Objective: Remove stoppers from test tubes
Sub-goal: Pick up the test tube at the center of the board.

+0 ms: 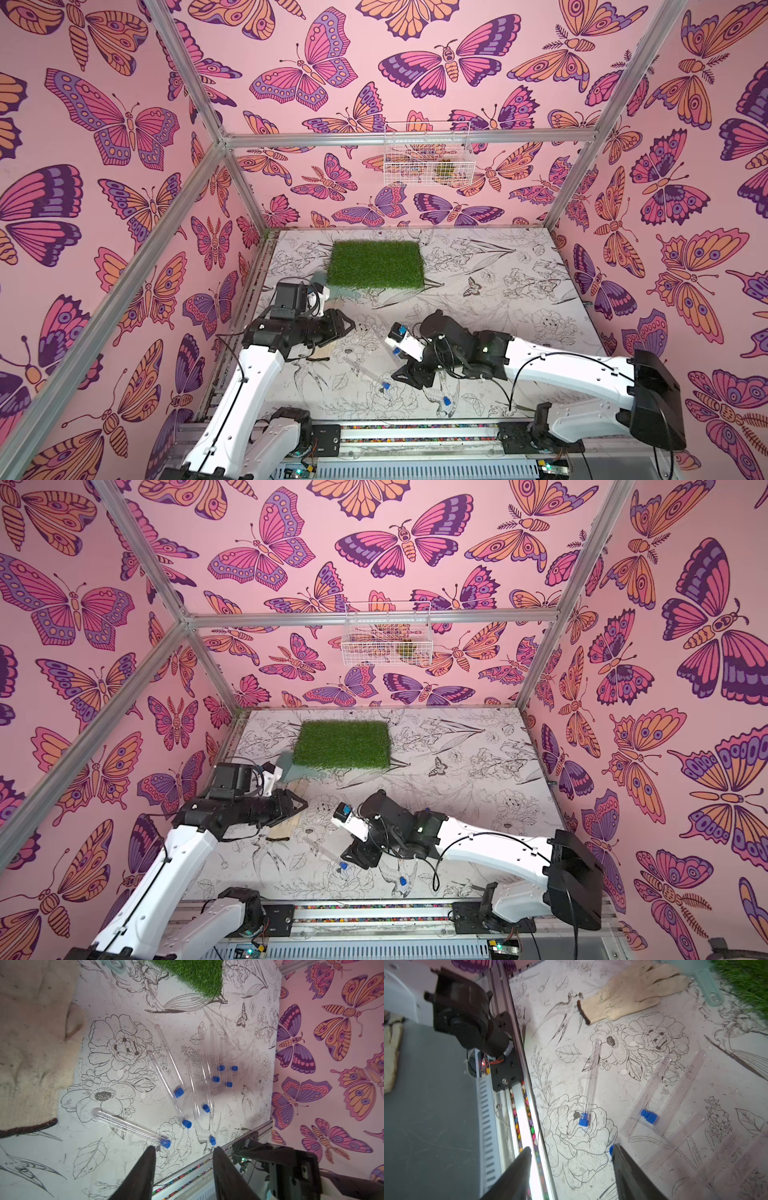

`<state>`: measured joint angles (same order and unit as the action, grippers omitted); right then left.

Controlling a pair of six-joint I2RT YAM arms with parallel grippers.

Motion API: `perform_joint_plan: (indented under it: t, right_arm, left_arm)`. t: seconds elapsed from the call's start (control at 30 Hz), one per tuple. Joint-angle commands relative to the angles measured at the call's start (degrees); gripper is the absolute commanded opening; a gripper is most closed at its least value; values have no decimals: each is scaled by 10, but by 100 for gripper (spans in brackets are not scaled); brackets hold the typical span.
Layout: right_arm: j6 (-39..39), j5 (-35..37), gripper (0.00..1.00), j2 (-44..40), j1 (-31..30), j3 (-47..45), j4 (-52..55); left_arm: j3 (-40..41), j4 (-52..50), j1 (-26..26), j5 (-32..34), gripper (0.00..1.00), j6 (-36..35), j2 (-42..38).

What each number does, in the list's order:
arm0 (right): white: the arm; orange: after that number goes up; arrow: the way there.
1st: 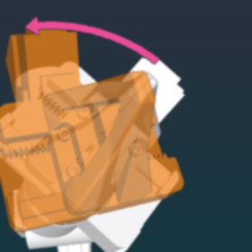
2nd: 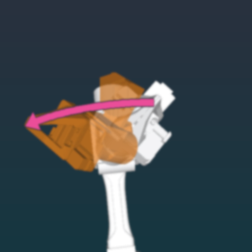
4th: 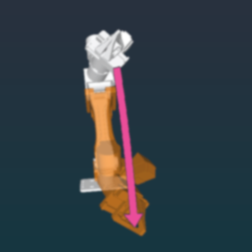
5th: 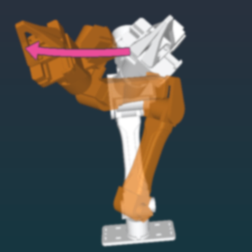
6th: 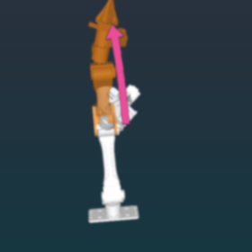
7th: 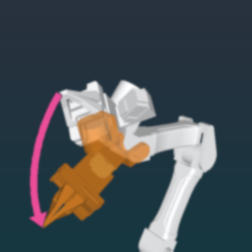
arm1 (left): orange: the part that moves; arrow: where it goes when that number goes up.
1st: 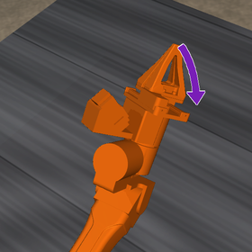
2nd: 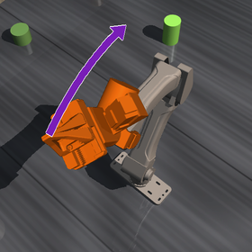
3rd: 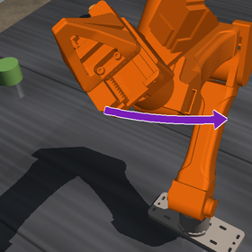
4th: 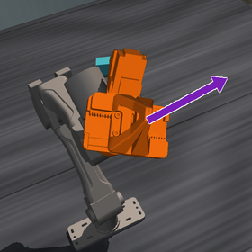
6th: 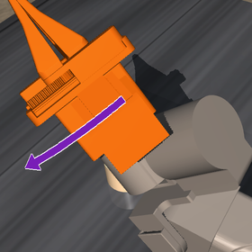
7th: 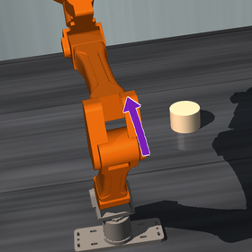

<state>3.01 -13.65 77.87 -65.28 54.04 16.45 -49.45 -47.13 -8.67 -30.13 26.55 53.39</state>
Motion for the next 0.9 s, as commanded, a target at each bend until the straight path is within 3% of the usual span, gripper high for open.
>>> perform_joint_plan:
  t: [0.0,0.07,0.2,0.3,0.37,0.87]
  right_arm:
    - [-71,41,63,52,-31,41,66]
    - [-80,68,62,92,-48,67,97]
    - [-60,92,60,160,-65,97,93]
    - [-36,101,59,196,-65,125,91]
    - [-23,104,58,222,-65,151,103]
    - [6,117,53,370,-66,326,235]
  left_arm:
    - [32,-2,-18,65,49,-44,-45]
    - [50,23,-29,72,49,-56,-78]
    - [73,48,-35,151,50,-85,-169]
    - [82,51,-35,225,60,-94,-241]
    - [86,54,-35,241,62,-99,-272]
    - [64,18,-35,257,62,-101,-295]
